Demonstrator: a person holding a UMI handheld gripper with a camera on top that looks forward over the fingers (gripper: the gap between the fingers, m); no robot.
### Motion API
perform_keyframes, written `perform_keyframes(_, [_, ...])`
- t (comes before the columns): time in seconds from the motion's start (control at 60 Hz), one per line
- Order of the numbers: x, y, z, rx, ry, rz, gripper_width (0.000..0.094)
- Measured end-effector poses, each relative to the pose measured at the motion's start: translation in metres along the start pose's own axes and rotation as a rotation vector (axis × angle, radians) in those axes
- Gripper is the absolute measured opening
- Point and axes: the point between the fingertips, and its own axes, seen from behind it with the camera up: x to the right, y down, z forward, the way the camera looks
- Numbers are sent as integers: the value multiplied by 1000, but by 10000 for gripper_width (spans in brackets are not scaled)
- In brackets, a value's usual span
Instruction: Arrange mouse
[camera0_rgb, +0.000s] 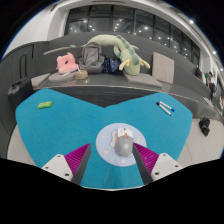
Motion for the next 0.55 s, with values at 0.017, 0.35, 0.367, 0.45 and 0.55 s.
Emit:
perform_keyframes(0.017, [-5, 1, -9, 0, -4, 3, 845])
perform_keyframes(0.35, [-64, 50, -111, -84, -35, 76, 856])
perform_keyframes(0.367, [-65, 52, -112, -90, -39, 85, 856])
perform_keyframes(0.45, [-61, 52, -115, -77, -22, 88, 855])
perform_keyframes(0.55, [-57, 56, -116, -78, -13, 55, 854])
